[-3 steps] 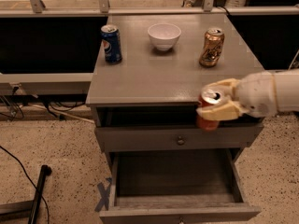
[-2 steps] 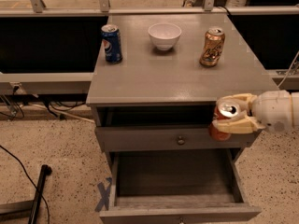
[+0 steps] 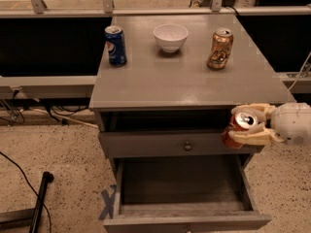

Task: Place coke can into middle drawer

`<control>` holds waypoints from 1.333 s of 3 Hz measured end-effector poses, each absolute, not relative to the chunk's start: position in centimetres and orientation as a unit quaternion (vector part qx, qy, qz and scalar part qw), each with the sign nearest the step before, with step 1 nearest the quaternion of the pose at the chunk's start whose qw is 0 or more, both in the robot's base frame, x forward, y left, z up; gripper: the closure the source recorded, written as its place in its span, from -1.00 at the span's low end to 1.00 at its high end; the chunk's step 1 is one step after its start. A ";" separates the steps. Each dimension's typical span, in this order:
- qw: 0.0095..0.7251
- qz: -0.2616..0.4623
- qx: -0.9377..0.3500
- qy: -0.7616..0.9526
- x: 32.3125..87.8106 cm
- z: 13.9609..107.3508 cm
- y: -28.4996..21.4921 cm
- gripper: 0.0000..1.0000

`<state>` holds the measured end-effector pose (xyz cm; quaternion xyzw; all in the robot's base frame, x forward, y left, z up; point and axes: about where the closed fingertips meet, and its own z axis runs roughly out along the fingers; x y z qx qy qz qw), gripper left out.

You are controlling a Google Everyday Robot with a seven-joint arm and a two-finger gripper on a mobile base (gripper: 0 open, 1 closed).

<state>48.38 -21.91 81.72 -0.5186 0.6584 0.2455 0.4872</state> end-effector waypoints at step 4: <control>0.539 0.195 -0.402 0.714 48.3 68.6 -29.1 1.00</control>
Offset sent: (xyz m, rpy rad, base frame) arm 0.0047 -0.0966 -0.1579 0.1012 -0.0636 -0.3500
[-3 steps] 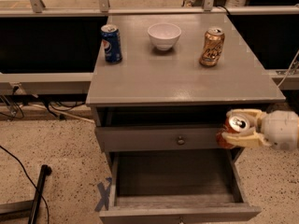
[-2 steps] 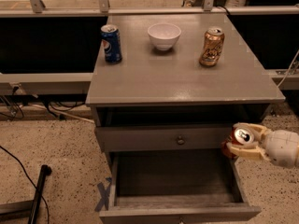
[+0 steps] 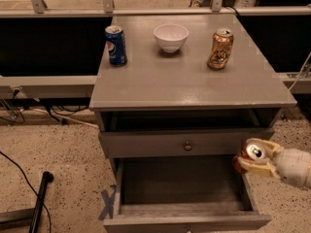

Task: Place coke can into middle drawer

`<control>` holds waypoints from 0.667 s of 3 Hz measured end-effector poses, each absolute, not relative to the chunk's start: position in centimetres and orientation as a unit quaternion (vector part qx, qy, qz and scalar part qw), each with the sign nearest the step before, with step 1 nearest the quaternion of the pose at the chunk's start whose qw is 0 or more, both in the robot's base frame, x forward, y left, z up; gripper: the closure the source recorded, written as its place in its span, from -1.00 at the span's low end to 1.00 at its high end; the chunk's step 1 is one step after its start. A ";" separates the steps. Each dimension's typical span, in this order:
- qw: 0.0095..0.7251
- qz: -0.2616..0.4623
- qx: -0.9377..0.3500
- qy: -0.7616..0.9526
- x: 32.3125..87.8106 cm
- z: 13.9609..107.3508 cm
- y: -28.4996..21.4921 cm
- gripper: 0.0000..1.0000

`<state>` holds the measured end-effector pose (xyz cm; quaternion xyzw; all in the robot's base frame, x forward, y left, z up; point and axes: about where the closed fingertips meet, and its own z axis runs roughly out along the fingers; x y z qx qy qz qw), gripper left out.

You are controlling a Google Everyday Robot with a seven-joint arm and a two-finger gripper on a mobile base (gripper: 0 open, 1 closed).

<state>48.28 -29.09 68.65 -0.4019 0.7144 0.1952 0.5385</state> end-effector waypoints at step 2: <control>0.524 0.231 -0.338 0.747 48.1 61.7 -27.6 1.00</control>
Offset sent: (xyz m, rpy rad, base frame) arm -0.0028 0.0129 -0.1181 0.1280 0.1701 -0.1463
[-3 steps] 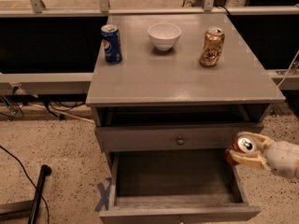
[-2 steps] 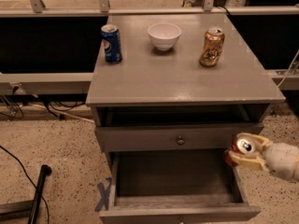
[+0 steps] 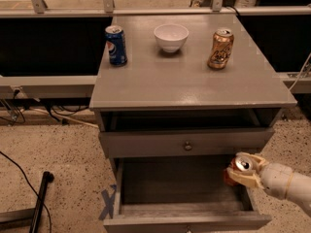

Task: Place coke can into middle drawer

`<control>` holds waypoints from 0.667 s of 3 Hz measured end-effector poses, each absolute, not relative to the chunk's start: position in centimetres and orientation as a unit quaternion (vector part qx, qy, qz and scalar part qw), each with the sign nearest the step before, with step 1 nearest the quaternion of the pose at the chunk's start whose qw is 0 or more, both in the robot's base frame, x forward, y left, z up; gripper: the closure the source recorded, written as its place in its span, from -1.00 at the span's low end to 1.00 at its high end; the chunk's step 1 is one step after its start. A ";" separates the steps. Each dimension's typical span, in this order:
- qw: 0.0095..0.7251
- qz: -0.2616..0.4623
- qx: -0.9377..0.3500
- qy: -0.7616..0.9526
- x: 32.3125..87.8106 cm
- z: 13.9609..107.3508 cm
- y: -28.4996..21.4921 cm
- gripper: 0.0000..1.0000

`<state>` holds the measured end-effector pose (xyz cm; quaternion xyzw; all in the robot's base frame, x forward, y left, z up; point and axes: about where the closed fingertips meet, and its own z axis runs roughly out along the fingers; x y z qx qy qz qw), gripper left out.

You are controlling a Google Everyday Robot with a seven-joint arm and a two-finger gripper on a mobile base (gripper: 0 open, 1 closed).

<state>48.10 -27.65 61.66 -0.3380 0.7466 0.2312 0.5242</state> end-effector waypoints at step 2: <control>0.506 0.232 -0.313 0.770 47.9 56.3 -26.9 1.00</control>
Offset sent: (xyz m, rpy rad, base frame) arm -0.0042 0.0083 -0.0807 -0.0133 0.1034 -0.0604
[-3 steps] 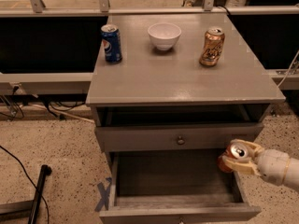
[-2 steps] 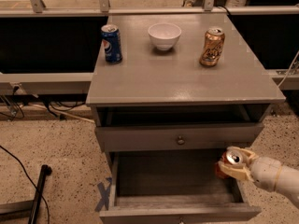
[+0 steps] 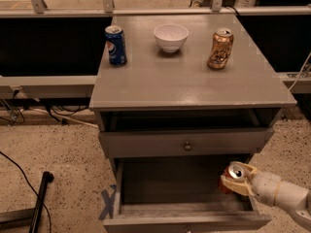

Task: Place coke can into middle drawer

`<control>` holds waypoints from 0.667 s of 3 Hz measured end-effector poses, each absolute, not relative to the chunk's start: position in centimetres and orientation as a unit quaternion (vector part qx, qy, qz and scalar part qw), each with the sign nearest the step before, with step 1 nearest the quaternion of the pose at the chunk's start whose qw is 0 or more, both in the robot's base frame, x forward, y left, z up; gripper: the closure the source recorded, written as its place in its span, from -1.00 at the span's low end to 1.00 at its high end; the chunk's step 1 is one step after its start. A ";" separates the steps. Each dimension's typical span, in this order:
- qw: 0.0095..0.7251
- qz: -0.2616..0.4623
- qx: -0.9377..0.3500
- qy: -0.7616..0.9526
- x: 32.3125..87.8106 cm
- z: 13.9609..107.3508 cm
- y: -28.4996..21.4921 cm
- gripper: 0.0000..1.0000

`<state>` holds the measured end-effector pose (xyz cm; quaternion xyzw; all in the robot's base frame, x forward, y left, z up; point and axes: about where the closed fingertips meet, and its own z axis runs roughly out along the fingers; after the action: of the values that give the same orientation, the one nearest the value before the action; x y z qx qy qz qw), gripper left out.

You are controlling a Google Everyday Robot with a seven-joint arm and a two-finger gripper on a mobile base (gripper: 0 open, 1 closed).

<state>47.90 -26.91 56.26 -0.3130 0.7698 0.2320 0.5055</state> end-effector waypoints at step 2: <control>0.506 0.228 -0.303 0.775 48.6 54.6 -26.9 1.00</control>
Offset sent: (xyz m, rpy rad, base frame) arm 0.0190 -0.0036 -0.0498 0.0025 0.0228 -0.0805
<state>48.57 -26.85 54.63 -0.3027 0.7751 0.2280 0.5056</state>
